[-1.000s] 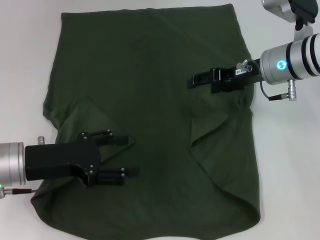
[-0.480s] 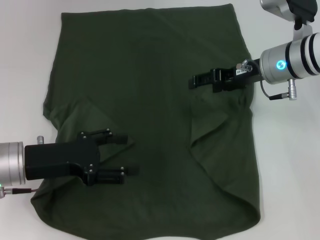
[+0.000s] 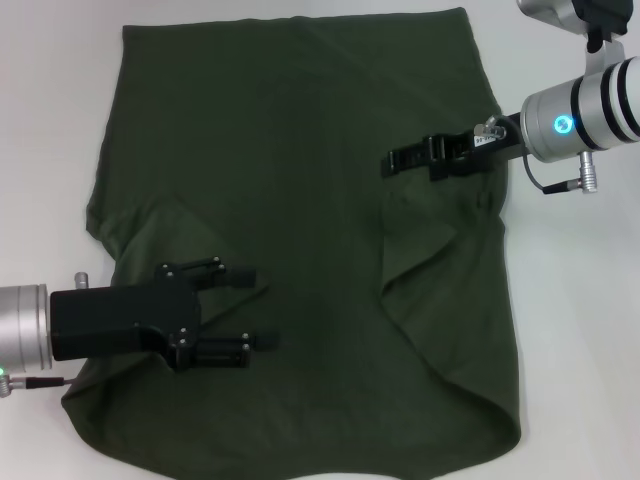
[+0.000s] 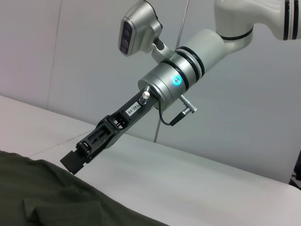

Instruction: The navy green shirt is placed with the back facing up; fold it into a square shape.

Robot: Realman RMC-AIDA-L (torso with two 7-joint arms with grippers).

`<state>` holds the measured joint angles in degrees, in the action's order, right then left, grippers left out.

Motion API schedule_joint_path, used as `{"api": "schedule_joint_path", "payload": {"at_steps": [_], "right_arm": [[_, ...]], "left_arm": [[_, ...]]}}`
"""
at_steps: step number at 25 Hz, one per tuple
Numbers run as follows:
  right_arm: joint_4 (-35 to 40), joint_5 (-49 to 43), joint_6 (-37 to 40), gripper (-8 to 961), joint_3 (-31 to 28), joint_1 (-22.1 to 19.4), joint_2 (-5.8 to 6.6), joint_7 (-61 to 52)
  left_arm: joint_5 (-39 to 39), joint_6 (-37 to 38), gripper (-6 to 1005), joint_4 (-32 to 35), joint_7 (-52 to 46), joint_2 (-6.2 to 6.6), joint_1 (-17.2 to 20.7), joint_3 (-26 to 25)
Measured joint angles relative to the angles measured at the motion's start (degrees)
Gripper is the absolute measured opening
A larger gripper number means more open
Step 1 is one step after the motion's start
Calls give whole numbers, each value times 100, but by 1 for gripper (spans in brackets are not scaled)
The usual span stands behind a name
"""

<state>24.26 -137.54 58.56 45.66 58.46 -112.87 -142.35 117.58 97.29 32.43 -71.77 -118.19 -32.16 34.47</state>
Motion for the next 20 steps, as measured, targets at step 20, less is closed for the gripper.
{"api": "schedule_joint_path", "payload": {"at_steps": [20], "right_arm": [[-1,-14,150,893,795,70,110,-46]], "left_arm": [[1,-27,879,0,24,-40,-5,-17]]}}
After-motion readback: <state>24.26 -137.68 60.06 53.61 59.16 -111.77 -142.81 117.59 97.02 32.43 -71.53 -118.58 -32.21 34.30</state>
